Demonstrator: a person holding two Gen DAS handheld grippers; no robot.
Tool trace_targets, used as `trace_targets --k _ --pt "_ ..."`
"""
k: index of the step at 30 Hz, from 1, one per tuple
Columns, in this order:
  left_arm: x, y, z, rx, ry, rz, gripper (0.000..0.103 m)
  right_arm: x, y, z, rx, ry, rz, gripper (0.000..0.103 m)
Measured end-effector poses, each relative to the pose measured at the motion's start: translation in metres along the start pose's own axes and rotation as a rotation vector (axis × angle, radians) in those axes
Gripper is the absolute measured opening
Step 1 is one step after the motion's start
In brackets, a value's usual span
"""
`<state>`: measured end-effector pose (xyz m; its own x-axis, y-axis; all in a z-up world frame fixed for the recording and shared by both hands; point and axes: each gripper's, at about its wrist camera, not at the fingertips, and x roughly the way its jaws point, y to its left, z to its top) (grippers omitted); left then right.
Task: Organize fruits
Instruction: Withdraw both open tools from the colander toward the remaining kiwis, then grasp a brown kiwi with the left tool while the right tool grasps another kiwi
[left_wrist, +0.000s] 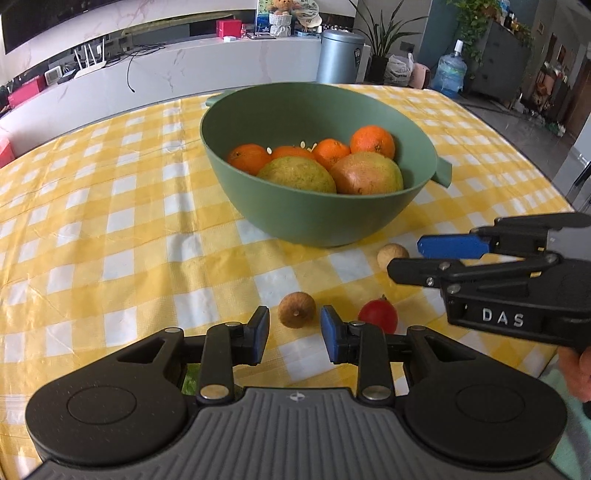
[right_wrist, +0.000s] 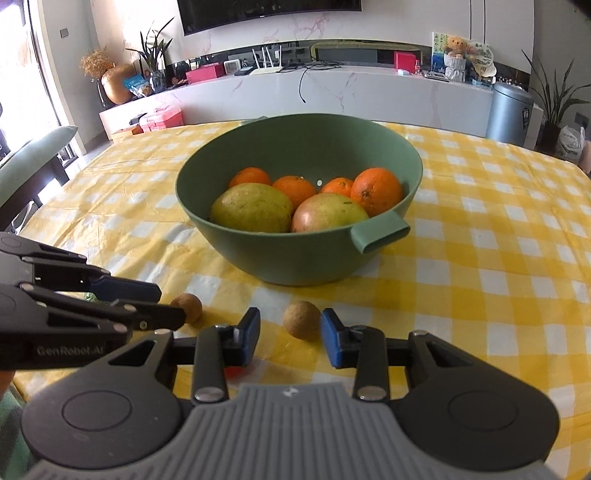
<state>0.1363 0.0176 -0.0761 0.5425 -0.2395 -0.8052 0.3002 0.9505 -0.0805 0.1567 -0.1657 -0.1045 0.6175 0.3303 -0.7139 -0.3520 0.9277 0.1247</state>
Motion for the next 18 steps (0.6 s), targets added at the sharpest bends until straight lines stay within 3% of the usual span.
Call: trace_targets --k 16,18 --pt "0.019 0.004 0.004 -0.064 0.034 -0.023 0.037 0.018 -0.007 0.000 0.025 0.043 0.010 0.030" --pt "0.020 0.002 0.005 -0.054 0.031 -0.018 0.033 0.019 -0.006 -0.001 0.019 0.046 0.001 0.029"
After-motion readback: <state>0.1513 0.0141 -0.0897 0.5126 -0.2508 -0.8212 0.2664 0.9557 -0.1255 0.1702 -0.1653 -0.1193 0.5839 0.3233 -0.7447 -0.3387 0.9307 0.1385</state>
